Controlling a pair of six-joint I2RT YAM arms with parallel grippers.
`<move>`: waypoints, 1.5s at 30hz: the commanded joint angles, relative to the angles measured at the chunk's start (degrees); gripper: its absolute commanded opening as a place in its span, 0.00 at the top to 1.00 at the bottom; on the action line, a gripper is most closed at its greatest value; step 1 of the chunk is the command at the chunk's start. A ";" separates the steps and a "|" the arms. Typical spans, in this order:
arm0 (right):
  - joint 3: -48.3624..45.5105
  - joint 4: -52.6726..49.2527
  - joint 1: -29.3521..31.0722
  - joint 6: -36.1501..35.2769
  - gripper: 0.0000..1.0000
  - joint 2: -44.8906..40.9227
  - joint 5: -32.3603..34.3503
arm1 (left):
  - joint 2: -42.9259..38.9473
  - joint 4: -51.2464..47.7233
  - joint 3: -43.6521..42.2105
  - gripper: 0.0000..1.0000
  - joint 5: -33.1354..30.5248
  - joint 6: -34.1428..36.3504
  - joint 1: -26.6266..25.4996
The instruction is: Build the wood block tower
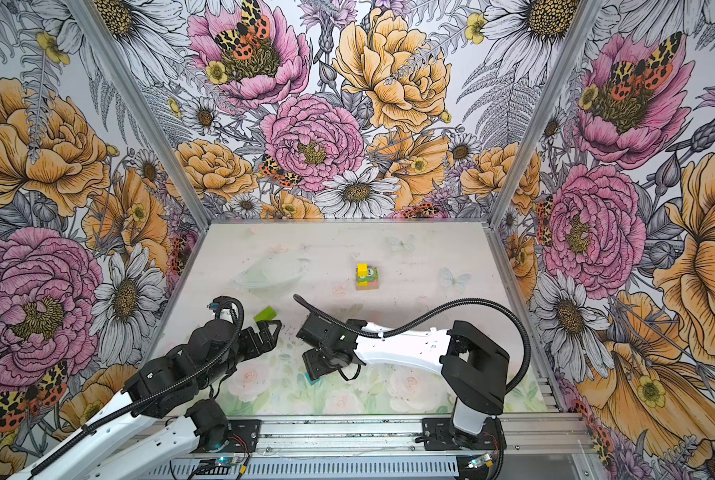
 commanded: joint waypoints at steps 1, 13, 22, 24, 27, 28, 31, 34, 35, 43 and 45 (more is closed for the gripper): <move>-0.49 2.76 0.85 1.11 0.37 2.04 -0.18 | -0.74 -1.16 -0.44 0.01 0.99 -0.67 0.45; 0.13 3.39 2.03 0.76 0.41 5.35 0.29 | -1.85 -2.14 -0.47 0.01 0.53 -1.19 0.36; 1.72 3.39 2.03 0.15 0.46 7.50 0.11 | -2.96 -3.34 -0.42 0.01 -0.17 -1.39 0.45; 2.09 3.39 2.03 0.07 0.46 7.82 0.15 | -3.46 -3.67 -0.42 0.01 -0.34 -1.46 0.45; 2.56 3.35 2.07 -0.14 0.47 8.28 0.07 | -3.93 -4.06 -0.42 0.01 -0.61 -1.63 0.46; 2.58 3.34 2.05 -0.13 0.47 8.33 0.03 | -4.06 -4.06 -0.42 0.01 -0.61 -1.63 0.43; 2.58 3.30 2.03 -0.09 0.48 8.22 0.24 | -4.20 -4.17 -0.51 0.01 -0.61 -1.72 0.45; 2.50 3.30 2.06 -0.08 0.49 7.93 0.52 | -4.10 -4.04 -0.51 0.01 -0.78 -1.81 0.50; 2.56 3.30 2.03 -0.16 0.51 7.95 0.48 | -4.13 -4.11 -0.45 0.01 -0.86 -1.73 0.54; 3.19 3.15 1.95 -0.48 0.54 8.33 0.86 | -4.19 -4.08 -0.24 0.01 -0.88 -1.72 0.53; 3.24 3.04 1.83 -0.62 0.57 8.30 0.99 | -4.23 -4.07 -0.16 0.01 -0.79 -1.72 0.54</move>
